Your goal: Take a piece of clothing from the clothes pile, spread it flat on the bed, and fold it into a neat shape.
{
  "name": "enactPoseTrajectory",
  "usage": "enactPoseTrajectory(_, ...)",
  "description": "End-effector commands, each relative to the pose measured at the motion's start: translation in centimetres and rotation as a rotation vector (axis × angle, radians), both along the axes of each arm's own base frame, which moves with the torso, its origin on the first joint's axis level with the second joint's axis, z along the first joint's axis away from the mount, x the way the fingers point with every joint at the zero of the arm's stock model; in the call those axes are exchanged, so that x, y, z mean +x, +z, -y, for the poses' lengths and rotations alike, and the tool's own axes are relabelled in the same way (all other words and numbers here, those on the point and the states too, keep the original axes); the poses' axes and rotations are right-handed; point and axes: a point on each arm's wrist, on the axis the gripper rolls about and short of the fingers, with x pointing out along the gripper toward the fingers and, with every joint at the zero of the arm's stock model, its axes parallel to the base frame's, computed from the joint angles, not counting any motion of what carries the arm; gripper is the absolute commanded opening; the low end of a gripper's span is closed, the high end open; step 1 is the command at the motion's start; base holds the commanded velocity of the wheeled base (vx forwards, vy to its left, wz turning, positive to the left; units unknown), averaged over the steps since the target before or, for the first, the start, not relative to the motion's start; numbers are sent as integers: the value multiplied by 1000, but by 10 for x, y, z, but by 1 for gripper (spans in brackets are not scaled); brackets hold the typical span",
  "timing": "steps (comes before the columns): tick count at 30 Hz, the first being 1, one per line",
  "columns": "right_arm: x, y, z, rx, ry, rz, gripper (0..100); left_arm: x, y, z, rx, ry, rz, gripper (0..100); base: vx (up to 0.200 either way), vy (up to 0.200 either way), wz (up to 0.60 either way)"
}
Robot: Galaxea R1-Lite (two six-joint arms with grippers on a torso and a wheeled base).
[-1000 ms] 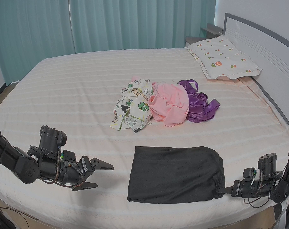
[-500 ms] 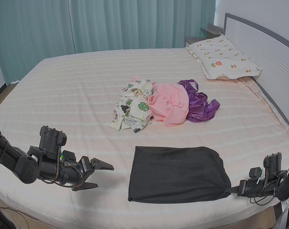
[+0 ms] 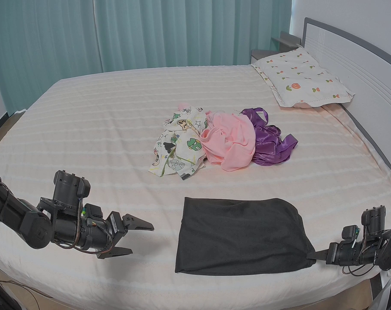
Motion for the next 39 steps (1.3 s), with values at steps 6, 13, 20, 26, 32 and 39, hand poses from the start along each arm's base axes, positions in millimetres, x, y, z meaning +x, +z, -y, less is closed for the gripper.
enactPoseTrajectory(6, -8, 26, 9, -7, -66, 146, 100, -13, 23, -4, 15, 34, 102, 100, 0, 0, 0)
enactPoseTrajectory(13, -26, 68, 19, -37, -166, 396, 100, -70, 80, -25, 61, 193, 406, 100, 0, 0, 0)
enactPoseTrajectory(20, -61, 106, 16, -73, -213, 675, 100, -153, 106, -54, 99, 325, 683, 100, 0, 0, 0)
enactPoseTrajectory(26, -107, 116, 11, -72, -215, 793, 100, -207, 105, -73, 260, 399, 850, 100, 0, 0, 0)
enactPoseTrajectory(32, -152, 117, 5, -61, -202, 793, 100, -248, 96, -88, 387, 505, 972, 100, 0, 0, 0)
enactPoseTrajectory(39, -195, 105, 2, -44, -120, 840, 100, -284, 77, -88, 630, 649, 1055, 100, 0, 0, 0)
